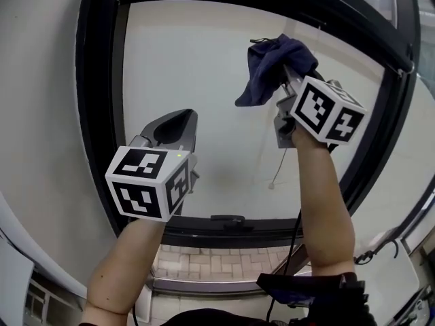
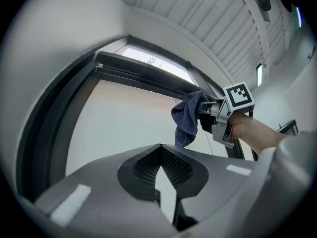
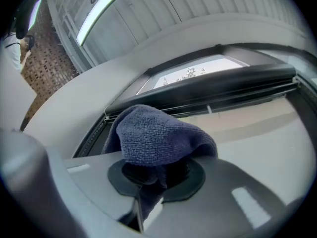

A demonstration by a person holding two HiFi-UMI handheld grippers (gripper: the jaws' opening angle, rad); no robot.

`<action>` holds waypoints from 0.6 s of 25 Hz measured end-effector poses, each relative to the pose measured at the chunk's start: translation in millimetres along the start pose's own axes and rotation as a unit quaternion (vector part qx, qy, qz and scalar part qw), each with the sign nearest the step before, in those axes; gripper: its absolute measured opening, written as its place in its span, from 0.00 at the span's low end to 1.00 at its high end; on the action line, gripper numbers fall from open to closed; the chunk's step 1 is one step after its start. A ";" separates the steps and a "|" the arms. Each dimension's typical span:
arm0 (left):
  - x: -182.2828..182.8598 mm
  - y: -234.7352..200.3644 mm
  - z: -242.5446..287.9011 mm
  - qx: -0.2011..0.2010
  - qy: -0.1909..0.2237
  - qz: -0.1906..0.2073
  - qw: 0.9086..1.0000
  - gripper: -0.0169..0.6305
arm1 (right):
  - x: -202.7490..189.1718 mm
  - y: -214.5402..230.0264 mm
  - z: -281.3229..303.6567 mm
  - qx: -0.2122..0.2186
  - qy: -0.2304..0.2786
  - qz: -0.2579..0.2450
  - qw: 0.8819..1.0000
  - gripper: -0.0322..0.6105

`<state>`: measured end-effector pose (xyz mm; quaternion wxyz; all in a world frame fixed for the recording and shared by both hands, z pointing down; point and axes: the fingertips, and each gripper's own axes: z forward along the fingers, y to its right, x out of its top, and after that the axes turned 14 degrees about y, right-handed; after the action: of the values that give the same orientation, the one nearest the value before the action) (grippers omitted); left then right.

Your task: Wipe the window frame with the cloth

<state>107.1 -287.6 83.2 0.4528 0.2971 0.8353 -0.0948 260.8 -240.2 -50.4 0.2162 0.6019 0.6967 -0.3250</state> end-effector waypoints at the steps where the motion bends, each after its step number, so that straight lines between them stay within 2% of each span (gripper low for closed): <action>1: -5.4 9.5 3.4 -0.008 -0.004 -0.005 1.000 0.02 | 2.9 12.5 -9.9 -0.010 -0.004 -0.007 1.000 0.13; 5: -18.6 31.8 13.5 -0.027 -0.004 -0.015 1.000 0.02 | 8.9 40.8 -37.5 -0.027 -0.018 -0.025 0.999 0.13; 10: -31.8 57.4 8.9 -0.045 0.005 -0.026 0.999 0.02 | -2.4 42.0 -81.3 -0.023 -0.048 -0.038 0.998 0.13; 15: -74.6 71.0 -8.9 -0.062 -0.031 -0.023 0.997 0.02 | -41.9 41.0 -125.9 -0.020 -0.079 -0.037 0.996 0.13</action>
<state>173.1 -257.2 156.8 0.4938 0.2456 0.8318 -0.0625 319.8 -177.1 58.2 0.2704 0.5434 0.7060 -0.3649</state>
